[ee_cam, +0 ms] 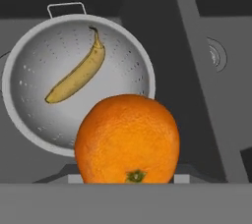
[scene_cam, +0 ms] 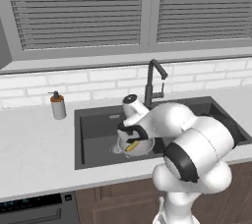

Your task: Put the colander in the sink, put the tangerine, banana in the colander, and turn on the sink faucet and pour water over the colander.

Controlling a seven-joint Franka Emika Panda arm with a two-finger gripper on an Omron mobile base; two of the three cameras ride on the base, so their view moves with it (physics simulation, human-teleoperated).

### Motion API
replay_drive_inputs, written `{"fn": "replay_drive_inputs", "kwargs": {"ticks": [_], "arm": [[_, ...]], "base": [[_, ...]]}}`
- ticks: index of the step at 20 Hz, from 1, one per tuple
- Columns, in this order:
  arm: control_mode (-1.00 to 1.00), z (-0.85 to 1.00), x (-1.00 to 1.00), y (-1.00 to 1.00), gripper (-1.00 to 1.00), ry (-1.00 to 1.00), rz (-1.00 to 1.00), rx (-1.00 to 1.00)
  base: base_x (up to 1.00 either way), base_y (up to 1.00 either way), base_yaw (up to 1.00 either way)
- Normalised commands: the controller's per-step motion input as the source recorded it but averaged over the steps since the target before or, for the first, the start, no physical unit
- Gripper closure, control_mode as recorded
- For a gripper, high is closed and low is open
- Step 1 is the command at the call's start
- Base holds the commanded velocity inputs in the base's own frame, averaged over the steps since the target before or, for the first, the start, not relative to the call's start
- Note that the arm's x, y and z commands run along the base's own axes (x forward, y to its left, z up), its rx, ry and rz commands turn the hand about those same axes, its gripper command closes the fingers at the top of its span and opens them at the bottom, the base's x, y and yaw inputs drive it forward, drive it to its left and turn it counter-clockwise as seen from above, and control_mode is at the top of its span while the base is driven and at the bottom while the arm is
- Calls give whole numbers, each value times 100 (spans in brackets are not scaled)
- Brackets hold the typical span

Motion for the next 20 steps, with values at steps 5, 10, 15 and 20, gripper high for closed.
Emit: {"fn": "replay_drive_inputs", "kwargs": {"ticks": [5, 10, 15, 20], "arm": [[-100, -46, 30, -1, 100, 2, 0, 1], [-100, -56, 3, 0, 100, -1, 0, 0], [-100, -39, 0, -1, 100, -4, 0, 0], [-100, -14, 7, -4, 100, 0, 0, 2]], "base": [[0, 0, 0], [0, 0, 0], [0, 0, 0], [0, 0, 0]]}}
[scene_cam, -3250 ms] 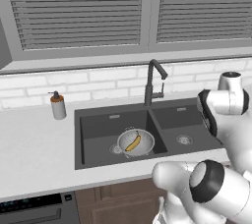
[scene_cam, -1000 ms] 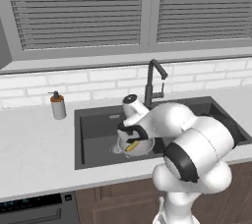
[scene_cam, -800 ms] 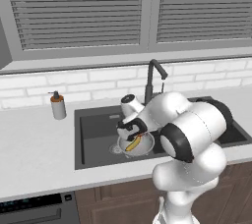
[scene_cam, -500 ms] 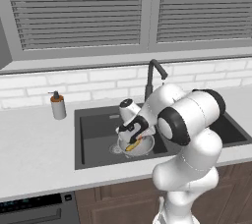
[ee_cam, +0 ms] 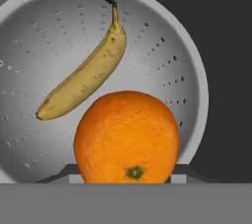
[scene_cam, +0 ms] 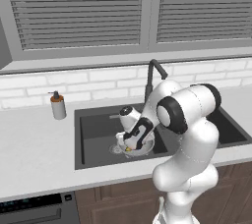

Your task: Put the colander in the sink, put the tangerine, banana in the colander, and turn on the sink faucet and pour water over the colander.

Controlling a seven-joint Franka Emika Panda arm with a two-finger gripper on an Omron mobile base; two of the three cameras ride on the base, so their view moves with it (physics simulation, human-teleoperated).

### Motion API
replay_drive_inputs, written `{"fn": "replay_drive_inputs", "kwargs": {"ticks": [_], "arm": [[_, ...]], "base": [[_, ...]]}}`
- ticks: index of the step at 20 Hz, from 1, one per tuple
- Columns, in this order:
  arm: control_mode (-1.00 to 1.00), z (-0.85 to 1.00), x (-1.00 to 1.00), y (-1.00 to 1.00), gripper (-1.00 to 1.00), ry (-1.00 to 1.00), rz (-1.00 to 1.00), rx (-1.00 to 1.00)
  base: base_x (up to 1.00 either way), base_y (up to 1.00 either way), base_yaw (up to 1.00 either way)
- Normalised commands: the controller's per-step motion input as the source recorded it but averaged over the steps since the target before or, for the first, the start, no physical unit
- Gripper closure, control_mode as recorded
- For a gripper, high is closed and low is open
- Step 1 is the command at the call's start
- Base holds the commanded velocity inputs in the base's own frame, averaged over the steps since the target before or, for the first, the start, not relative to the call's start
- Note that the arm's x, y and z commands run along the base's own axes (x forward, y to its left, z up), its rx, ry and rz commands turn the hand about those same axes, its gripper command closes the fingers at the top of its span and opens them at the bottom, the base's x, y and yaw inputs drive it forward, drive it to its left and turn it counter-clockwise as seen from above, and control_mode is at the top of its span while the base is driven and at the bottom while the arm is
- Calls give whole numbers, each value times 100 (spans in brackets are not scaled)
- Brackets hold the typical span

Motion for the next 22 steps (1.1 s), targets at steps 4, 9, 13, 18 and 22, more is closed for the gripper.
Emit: {"fn": "replay_drive_inputs", "kwargs": {"ticks": [4, 9, 13, 18, 22], "arm": [[-100, -15, 18, -2, 100, 0, 0, 3], [-100, -20, 11, 0, 100, 0, 0, 5], [-100, -32, 3, 0, -100, 1, 0, 4], [-100, -26, 5, 0, -100, 0, 0, 3], [-100, -14, 17, 0, -100, 3, 0, 3]], "base": [[0, 0, 0], [0, 0, 0], [0, 0, 0], [0, 0, 0], [0, 0, 0]]}}
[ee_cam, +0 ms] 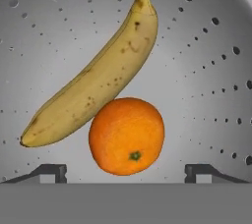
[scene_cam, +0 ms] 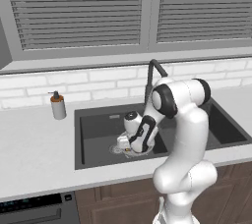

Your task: Put the colander in the sink, put the tangerine, banana in the colander, and turn on the sink faucet and pour water over the colander.

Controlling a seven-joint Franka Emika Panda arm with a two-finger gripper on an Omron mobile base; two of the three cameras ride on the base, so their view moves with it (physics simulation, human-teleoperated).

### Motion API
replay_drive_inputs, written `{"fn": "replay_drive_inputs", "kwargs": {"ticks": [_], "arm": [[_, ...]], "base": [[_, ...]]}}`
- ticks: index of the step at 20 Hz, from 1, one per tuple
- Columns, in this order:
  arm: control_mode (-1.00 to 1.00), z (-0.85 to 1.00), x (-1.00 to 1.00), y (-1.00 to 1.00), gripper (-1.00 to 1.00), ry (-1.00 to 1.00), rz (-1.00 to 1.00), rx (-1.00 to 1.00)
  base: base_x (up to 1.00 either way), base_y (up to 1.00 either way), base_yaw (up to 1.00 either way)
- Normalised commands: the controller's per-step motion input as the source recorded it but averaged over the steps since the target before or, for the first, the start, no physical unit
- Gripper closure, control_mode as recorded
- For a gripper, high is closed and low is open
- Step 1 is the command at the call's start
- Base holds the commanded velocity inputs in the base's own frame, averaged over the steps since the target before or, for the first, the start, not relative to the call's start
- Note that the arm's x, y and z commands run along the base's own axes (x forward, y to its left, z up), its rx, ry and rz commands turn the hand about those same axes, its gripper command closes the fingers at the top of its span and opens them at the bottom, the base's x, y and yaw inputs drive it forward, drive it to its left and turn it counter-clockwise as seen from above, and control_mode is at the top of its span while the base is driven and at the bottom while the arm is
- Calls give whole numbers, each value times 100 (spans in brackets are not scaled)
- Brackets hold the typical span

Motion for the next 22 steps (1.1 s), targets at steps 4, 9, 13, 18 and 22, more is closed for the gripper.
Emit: {"fn": "replay_drive_inputs", "kwargs": {"ticks": [4, 9, 13, 18, 22], "arm": [[-100, -2, 26, 0, -100, 2, 0, 0], [-100, 33, 9, 2, -100, 4, 0, 0], [-100, 75, -33, 1, -100, 6, 0, 0], [-100, 67, -48, -7, -100, 6, 1, 0], [-100, 77, -40, -28, -100, 10, 11, 0]], "base": [[0, 0, 0], [0, 0, 0], [0, 0, 0], [0, 0, 0], [0, 0, 0]]}}
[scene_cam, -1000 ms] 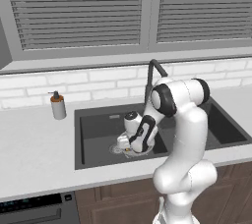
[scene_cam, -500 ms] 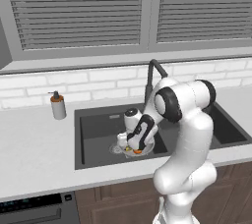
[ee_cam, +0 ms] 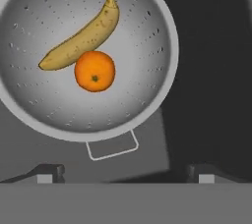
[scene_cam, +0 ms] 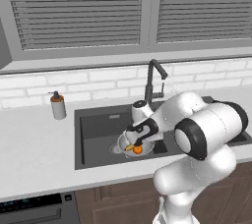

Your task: Put the colander in the sink, put the tangerine, banana in the colander, and turn on the sink faucet and pour water over the colander.

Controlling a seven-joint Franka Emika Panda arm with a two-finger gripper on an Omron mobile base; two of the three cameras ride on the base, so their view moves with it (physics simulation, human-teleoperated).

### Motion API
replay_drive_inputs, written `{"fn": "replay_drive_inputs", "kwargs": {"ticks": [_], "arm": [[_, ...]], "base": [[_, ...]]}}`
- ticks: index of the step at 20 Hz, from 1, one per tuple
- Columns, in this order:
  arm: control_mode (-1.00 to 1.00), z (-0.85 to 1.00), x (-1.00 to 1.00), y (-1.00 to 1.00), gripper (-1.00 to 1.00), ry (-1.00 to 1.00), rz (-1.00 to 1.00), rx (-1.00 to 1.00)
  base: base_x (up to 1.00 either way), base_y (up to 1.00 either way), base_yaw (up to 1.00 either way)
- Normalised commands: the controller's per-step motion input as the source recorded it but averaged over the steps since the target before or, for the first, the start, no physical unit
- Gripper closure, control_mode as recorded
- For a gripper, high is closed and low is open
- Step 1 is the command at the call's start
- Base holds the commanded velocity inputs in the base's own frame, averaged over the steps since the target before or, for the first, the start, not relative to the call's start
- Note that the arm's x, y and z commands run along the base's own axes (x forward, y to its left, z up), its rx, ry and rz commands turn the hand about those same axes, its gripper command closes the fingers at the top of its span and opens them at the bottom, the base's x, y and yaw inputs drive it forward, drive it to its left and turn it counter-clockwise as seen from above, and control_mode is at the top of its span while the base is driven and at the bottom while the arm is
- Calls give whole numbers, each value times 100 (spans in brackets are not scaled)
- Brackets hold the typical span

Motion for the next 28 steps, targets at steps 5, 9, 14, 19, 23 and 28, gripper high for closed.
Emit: {"fn": "replay_drive_inputs", "kwargs": {"ticks": [5, 9, 14, 19, 23, 28], "arm": [[-100, 70, -52, -29, -100, 11, 15, 0], [-100, 48, -71, -30, -100, 0, 15, 0], [-100, 47, -54, -39, -100, -2, 24, 0], [-100, 47, -33, -55, -100, -15, 47, 1], [-100, 46, 7, -50, -100, -7, 15, 7], [-100, 48, 19, -48, -100, -6, 11, 21]], "base": [[0, 0, 0], [0, 0, 0], [0, 0, 0], [0, 0, 0], [0, 0, 0], [0, 0, 0]]}}
